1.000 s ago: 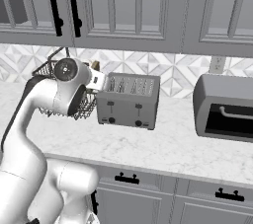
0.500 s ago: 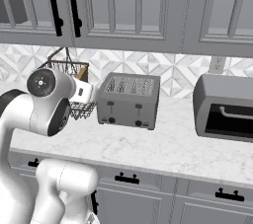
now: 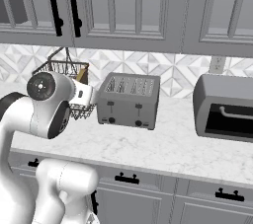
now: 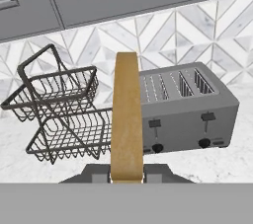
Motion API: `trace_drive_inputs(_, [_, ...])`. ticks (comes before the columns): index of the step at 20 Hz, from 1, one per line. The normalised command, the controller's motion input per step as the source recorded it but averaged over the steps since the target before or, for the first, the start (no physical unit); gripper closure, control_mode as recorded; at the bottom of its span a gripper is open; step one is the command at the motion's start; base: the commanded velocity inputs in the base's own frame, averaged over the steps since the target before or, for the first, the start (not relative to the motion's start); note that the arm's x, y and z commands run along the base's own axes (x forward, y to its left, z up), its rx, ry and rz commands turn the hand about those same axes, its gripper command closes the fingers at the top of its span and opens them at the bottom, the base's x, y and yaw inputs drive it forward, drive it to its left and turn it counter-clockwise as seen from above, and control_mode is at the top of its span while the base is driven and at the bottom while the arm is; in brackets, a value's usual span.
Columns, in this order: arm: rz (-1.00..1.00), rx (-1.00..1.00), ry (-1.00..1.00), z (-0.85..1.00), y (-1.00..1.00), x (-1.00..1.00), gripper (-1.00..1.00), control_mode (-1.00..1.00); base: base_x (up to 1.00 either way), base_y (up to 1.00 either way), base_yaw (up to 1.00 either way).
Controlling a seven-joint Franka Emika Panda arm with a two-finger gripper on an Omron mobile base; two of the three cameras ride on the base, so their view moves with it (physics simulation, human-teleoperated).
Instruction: Start the toaster. Once the lever pops up, take the bread to the plate on the dining counter.
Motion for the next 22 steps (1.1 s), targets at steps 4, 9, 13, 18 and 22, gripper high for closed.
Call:
trace_drive_inputs(4, [0.0,0.0,0.0,0.0,0.0,0.0,1.0,-1.0,0.0,0.0,0.0])
trace_drive_inputs(9, [0.0,0.0,0.0,0.0,0.0,-0.01,1.0,1.0,-0.32,0.0,0.0])
trace_drive_inputs(13, [0.0,0.0,0.0,0.0,0.0,0.0,1.0,1.0,-1.0,-0.03,-0.01])
trace_drive_inputs(18, [0.0,0.0,0.0,0.0,0.0,0.0,1.0,1.0,-0.98,-0.07,-0.12])
trace_drive_inputs(22, [0.0,0.0,0.0,0.0,0.0,0.0,1.0,1.0,-0.57,-0.03,-0.29])
